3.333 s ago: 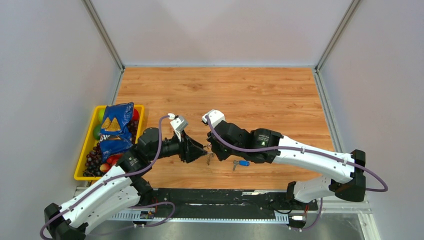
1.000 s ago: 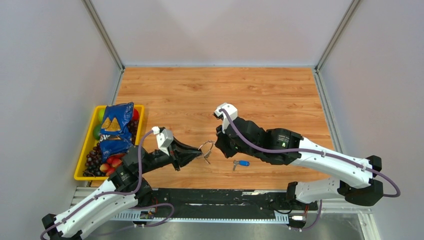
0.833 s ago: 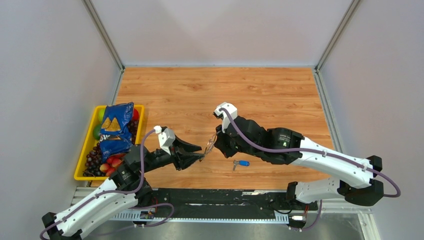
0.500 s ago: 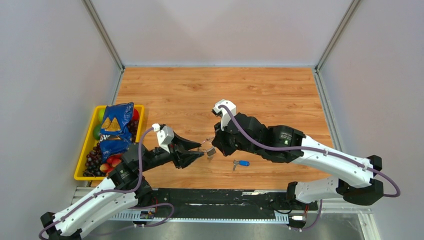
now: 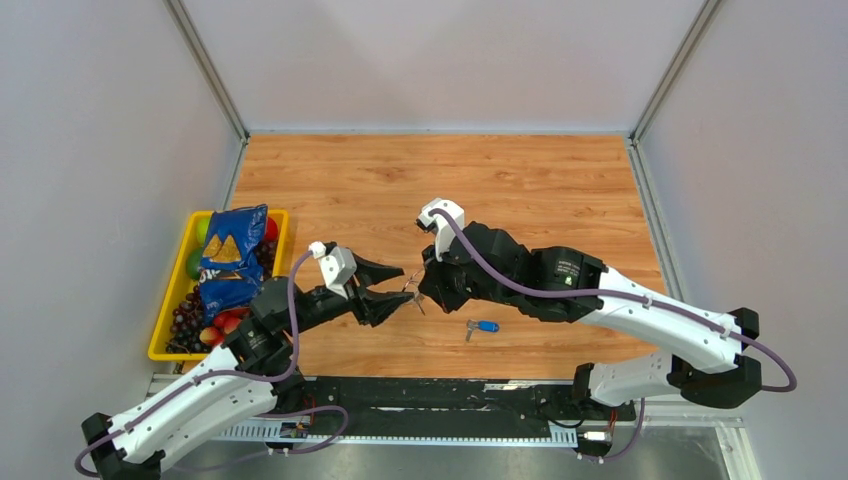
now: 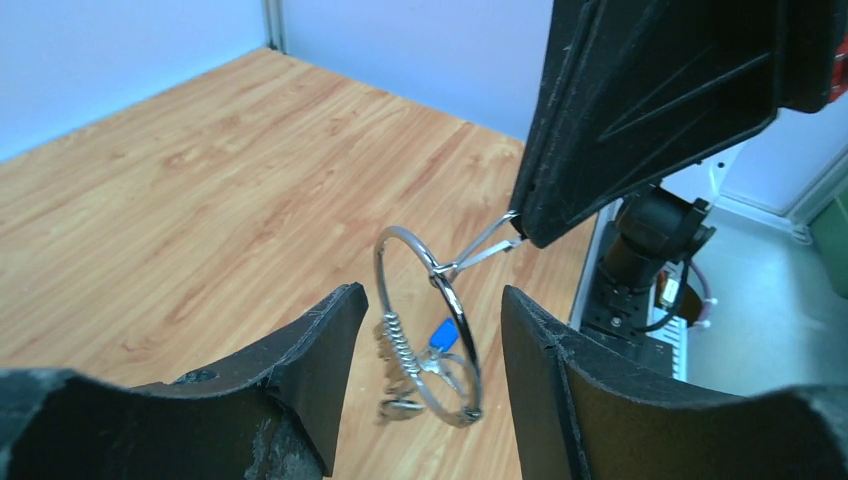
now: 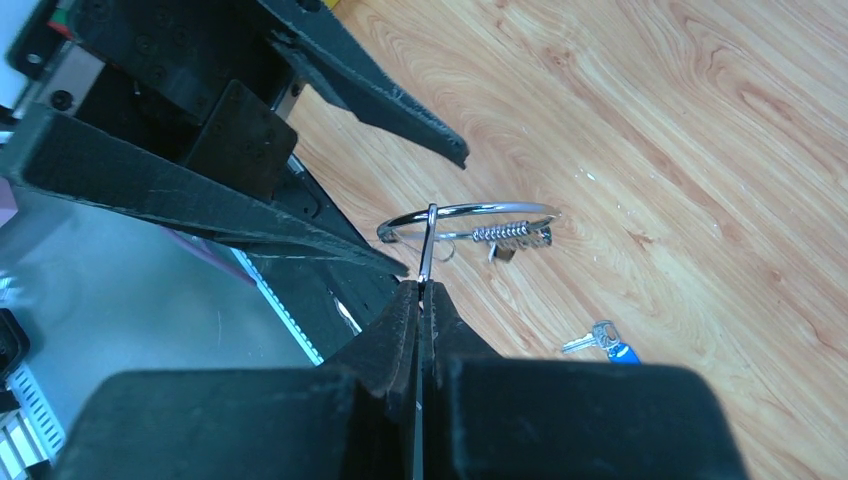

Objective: Put the keys on the keyring

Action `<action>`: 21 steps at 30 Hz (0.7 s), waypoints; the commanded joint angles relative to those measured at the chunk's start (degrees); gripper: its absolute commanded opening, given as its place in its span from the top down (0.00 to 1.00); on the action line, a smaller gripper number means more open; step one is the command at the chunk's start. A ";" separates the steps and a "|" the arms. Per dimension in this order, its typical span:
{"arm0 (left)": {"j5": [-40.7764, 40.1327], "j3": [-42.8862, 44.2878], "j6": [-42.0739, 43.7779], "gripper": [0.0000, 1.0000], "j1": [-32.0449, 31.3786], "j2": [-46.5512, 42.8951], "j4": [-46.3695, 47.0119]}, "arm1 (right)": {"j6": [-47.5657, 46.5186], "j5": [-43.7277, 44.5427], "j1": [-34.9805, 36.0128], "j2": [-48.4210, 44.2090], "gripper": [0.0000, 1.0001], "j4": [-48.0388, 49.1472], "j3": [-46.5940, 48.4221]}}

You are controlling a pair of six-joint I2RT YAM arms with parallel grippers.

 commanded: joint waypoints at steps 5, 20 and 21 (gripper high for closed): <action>-0.41 -1.90 6.68 0.37 -0.37 2.61 10.45 | -1.25 -1.86 0.18 1.33 1.00 -0.68 5.80; -3.04 -4.73 13.31 0.43 -3.12 3.83 18.81 | -0.56 -4.50 0.24 4.69 1.00 -2.77 10.24; -3.13 -4.98 13.34 0.44 -3.36 3.93 19.65 | -0.43 -4.66 0.19 4.85 1.00 -2.82 10.36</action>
